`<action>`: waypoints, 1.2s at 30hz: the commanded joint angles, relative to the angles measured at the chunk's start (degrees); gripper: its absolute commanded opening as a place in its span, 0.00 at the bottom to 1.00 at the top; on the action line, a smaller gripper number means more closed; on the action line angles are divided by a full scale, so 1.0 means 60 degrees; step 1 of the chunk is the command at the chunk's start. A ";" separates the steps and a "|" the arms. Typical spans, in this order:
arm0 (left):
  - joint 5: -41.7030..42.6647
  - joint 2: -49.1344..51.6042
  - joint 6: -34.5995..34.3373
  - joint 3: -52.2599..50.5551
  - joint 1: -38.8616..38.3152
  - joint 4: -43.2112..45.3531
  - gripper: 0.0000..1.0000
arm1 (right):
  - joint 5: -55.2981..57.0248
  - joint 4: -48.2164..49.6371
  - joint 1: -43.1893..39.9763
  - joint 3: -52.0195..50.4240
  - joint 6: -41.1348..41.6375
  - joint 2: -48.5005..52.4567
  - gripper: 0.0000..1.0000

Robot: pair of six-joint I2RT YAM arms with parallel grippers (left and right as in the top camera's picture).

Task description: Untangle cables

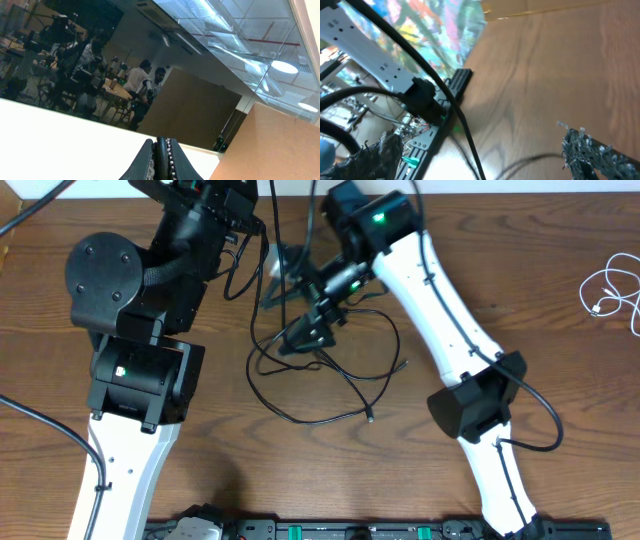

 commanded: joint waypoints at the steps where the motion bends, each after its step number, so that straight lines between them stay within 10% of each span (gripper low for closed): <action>1: -0.0124 -0.0018 -0.0047 0.0233 0.0047 0.0138 0.08 | -0.0408 0.0437 0.0681 0.0000 -0.0299 0.0076 0.90; 5: -0.0124 -0.0018 -0.0044 0.0233 0.0047 0.0109 0.07 | -0.0186 0.1872 0.1078 0.0000 0.1122 0.0076 0.66; 8: -0.0124 -0.0018 -0.0044 0.0233 0.0047 0.0098 0.07 | 0.0168 0.2758 0.1042 0.0000 0.2586 0.0076 0.23; 12: -0.0124 -0.0018 -0.0044 0.0233 0.0047 0.0095 0.07 | 0.0157 0.3180 0.0798 0.0000 0.3646 0.0076 0.03; 17: -0.0153 -0.0018 -0.0040 0.0233 0.0051 0.0066 0.08 | 0.0240 0.3144 0.0565 0.0000 0.3923 0.0076 0.24; 19: -0.0171 -0.0018 -0.0011 0.0233 0.0051 -0.0036 0.07 | 0.1242 0.3067 0.0459 0.0000 0.4430 0.0076 0.58; 22: -0.0204 -0.0018 0.0535 0.0233 0.0069 -0.0386 0.07 | 0.2248 0.2911 0.0229 0.0004 0.5293 0.0073 0.78; 36: -0.3759 0.0994 0.1071 0.0233 0.0193 -0.4900 0.07 | 0.3217 0.1198 -0.0546 0.0004 0.4940 -0.1257 0.88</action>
